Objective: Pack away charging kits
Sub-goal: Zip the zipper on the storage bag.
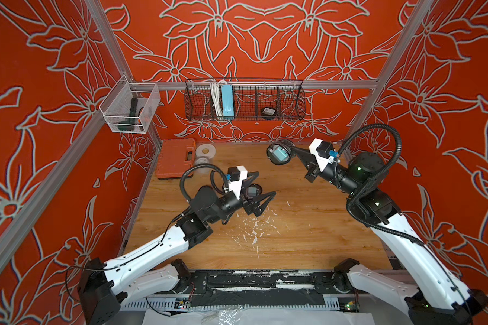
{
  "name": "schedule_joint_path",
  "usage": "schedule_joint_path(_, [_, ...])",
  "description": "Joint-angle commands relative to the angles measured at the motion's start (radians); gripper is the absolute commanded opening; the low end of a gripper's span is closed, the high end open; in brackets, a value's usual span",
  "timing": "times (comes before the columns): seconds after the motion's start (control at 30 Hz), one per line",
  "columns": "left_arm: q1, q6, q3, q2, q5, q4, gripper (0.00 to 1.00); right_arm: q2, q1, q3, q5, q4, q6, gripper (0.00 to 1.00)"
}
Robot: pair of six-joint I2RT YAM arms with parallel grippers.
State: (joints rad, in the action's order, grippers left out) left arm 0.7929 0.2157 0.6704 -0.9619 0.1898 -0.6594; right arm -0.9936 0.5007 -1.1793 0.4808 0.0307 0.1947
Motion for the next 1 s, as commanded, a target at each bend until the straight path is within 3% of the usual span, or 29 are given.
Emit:
schedule_joint_path(0.0, [-0.003, 0.046, -0.088, 0.025, -0.115, -0.459, 0.99, 0.024, 0.006, -0.010, 0.076, 0.183, -0.248, 0.00])
schedule_joint_path(0.1, [-0.009, 0.088, -0.064, -0.016, -0.133, -0.502, 0.99, 0.038, 0.014, 0.030, 0.116, 0.320, -0.333, 0.00])
schedule_joint_path(0.2, [-0.095, 0.255, 0.006, -0.105, 0.058, -0.500, 0.99, 0.043, 0.026, 0.028, 0.138, 0.378, -0.368, 0.00])
schedule_joint_path(0.27, [-0.168, 0.421, 0.032, -0.177, 0.217, -0.607, 0.99, 0.045, 0.032, 0.012, 0.141, 0.373, -0.368, 0.00])
schedule_joint_path(0.37, [-0.211, 0.576, 0.032, -0.249, 0.306, -0.785, 0.99, 0.047, 0.037, 0.000, 0.148, 0.371, -0.373, 0.00])
schedule_joint_path(0.67, [-0.212, 0.748, 0.085, -0.393, 0.396, -1.051, 0.99, 0.016, 0.079, -0.005, 0.142, 0.417, -0.395, 0.00])
schedule_joint_path(0.97, [-0.212, 0.885, 0.163, -0.503, 0.387, -1.175, 0.99, -0.037, 0.151, -0.002, 0.119, 0.456, -0.370, 0.00])
